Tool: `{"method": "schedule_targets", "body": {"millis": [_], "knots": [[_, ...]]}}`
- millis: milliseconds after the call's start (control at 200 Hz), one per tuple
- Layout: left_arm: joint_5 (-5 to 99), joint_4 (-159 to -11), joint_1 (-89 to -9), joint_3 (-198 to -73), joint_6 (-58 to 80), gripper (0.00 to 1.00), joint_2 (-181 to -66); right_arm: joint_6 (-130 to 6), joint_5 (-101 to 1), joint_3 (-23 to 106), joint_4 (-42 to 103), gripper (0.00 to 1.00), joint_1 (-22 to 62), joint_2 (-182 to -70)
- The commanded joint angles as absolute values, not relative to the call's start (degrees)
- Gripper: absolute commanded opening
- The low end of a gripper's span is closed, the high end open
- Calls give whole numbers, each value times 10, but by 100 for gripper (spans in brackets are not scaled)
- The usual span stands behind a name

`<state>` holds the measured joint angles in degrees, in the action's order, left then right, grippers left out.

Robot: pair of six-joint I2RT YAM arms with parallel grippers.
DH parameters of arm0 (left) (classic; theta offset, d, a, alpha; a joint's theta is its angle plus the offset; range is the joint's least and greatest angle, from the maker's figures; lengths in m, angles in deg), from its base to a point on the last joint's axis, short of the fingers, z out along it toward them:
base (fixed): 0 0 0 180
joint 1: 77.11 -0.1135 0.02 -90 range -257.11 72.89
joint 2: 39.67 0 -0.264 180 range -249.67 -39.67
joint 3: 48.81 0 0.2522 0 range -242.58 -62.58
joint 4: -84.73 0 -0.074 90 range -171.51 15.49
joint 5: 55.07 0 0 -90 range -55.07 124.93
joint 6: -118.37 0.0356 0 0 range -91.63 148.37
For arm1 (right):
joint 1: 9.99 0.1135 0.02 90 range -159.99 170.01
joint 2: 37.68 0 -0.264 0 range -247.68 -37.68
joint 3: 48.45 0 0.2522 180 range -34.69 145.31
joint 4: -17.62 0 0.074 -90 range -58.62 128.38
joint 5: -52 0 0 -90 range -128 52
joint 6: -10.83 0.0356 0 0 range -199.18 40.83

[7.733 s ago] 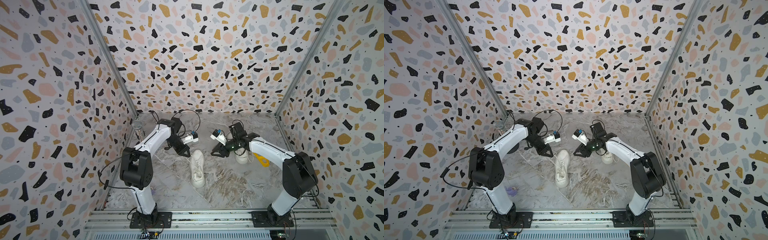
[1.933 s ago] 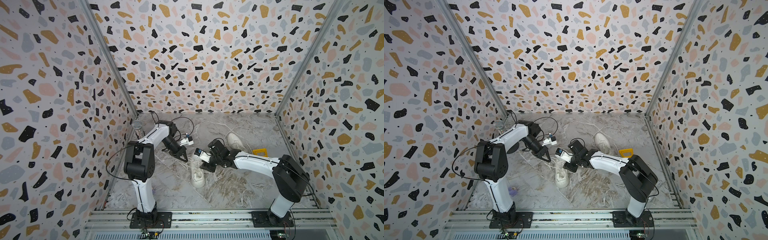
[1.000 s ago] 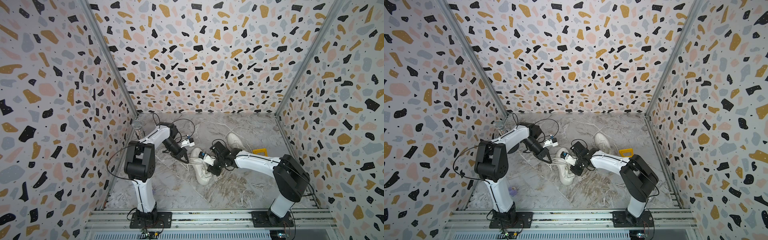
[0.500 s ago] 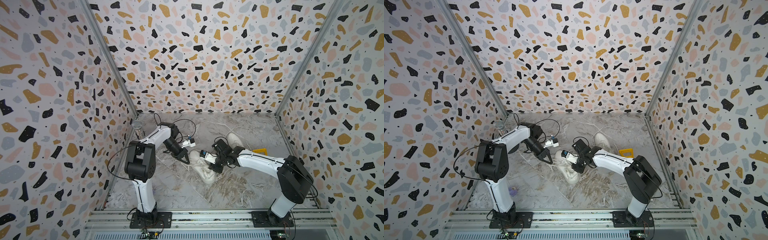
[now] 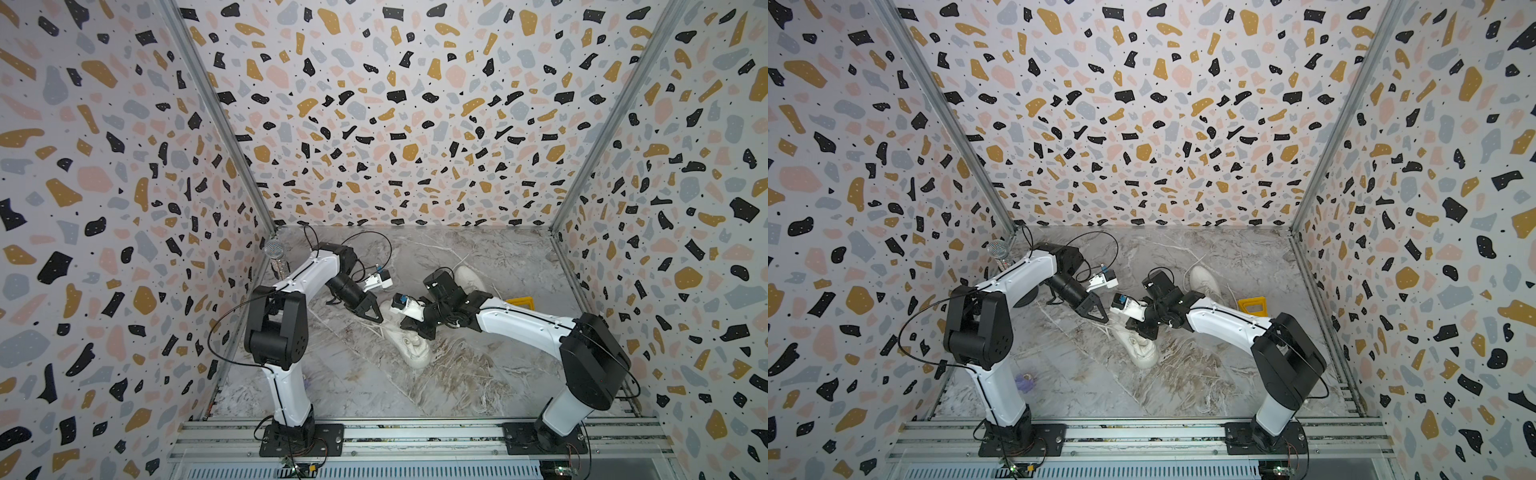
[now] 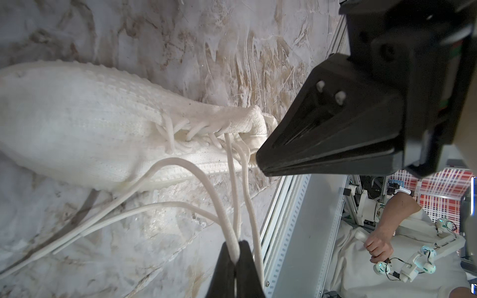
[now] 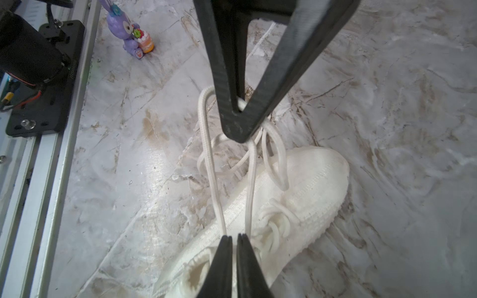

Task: Tie the shoes
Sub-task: Cross the shoelace with the shoelace.

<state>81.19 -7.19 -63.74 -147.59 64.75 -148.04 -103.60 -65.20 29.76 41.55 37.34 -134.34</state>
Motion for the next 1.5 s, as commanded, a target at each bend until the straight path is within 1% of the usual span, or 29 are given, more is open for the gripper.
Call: {"method": "schedule_targets", "body": {"millis": [0, 195, 345, 636, 791, 961, 1236, 1357, 1492], "knots": [[829, -66, -634, -1485, 645, 0, -1486, -1053, -644, 318, 384, 8, 383, -1351], [827, -66, -634, -1487, 642, 0, -1488, -1065, -628, 320, 375, 5, 392, -1367], [829, -66, -633, -1489, 640, 0, -1490, -1066, -616, 324, 374, 4, 400, -1378], [828, -63, -633, -1482, 639, 0, -1494, -1032, -515, 329, 344, 5, 402, -1402], [844, -60, -633, -1487, 635, 0, -1499, -1006, -499, 307, 301, 10, 402, -1402], [854, -56, -633, -1491, 634, 0, -1507, -968, -474, 294, 272, 19, 403, -1405], [854, -55, -633, -1494, 632, 0, -1508, -936, -419, 280, 256, 25, 403, -1402], [853, -55, -633, -1497, 628, 0, -1510, -913, -413, 277, 261, 28, 403, -1401], [850, -55, -633, -1497, 629, 0, -1511, -907, -445, 272, 249, 30, 404, -1402]]}}
